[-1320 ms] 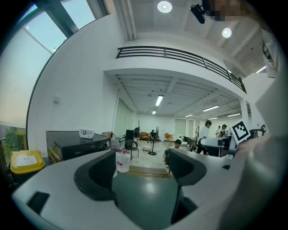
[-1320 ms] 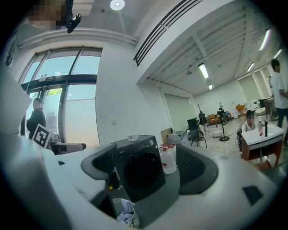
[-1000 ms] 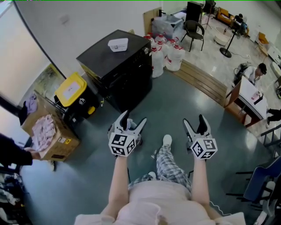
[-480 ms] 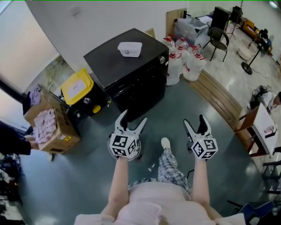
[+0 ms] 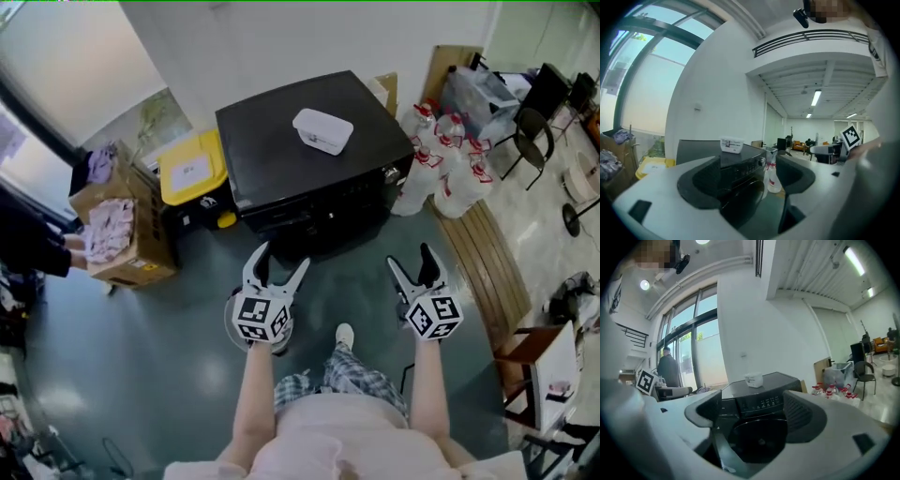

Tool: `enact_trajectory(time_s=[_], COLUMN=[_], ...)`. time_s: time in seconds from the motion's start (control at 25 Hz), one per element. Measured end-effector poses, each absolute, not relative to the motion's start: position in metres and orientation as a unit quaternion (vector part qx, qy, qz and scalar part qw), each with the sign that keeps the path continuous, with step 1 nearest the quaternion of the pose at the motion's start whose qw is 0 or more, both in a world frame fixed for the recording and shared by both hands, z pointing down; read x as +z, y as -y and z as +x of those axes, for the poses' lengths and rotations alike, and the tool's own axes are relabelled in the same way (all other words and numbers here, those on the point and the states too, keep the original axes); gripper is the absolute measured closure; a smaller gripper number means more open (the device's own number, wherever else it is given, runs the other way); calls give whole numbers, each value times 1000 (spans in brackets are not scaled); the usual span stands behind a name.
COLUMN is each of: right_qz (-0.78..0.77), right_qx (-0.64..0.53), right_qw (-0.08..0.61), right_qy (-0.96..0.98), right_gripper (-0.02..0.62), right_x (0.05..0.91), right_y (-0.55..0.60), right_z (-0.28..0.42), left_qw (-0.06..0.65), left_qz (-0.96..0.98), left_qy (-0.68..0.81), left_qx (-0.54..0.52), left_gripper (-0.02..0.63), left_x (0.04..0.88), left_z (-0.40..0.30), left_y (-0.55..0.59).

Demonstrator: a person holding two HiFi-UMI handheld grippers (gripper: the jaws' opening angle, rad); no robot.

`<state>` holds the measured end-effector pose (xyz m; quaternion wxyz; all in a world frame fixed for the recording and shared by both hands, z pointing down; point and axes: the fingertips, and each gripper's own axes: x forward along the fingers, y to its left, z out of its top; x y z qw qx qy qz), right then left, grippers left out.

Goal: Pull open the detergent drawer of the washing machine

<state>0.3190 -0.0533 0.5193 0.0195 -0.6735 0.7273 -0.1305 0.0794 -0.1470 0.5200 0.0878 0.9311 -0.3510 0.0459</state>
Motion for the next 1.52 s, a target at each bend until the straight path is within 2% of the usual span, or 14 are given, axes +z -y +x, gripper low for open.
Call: enact_trajectory(time_s=[0.6, 1.52], right_qz=[-562, -513], right_qx=[-130, -118], right_qw=[0, -25], right_qy=[-817, -850], right_gripper=[189, 189], right_x=[511, 512], right_y=[192, 296], right_z=[275, 204], left_qw=[78, 74], left_qz=[885, 879], left_qy=[457, 467], left_qx=[43, 55], left_gripper=[250, 250], left_x=[512, 524], left_z=[48, 13], left_y=[223, 310])
